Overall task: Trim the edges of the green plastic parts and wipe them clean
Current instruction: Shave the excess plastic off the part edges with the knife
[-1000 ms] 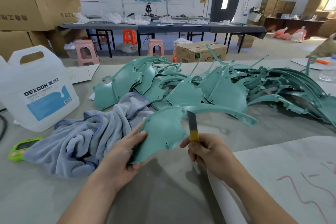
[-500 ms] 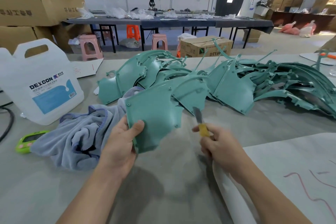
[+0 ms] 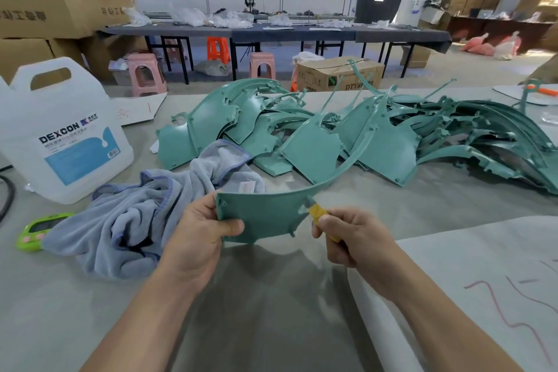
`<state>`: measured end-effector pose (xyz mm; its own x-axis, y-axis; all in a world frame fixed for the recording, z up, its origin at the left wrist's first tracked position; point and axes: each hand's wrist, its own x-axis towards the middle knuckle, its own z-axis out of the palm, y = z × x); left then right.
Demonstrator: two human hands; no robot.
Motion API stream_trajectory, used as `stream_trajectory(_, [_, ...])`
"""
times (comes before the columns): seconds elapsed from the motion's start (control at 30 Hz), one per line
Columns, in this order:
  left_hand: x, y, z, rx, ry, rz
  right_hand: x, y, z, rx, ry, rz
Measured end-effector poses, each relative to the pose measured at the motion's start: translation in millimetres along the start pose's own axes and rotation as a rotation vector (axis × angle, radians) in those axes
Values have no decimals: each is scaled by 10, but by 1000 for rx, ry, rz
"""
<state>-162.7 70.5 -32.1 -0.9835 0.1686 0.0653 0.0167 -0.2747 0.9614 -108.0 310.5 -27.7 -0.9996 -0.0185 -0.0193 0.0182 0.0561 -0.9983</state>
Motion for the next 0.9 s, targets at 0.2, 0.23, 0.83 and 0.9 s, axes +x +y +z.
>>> stream_trajectory(0.2, [-2, 19, 13, 11, -14, 53, 10, -8, -67, -294, 193, 13])
stream_trajectory(0.23, [3, 23, 19, 17, -13, 60, 0, -15, -64, -241, 185, -4])
stream_trajectory(0.83, [-24, 73, 75, -338, 48, -301, 5, 10, 37, -5, 281, -180])
stream_trajectory(0.9, [-23, 54, 87, -347, 66, -357, 1, 9, 116, -3, 279, -256])
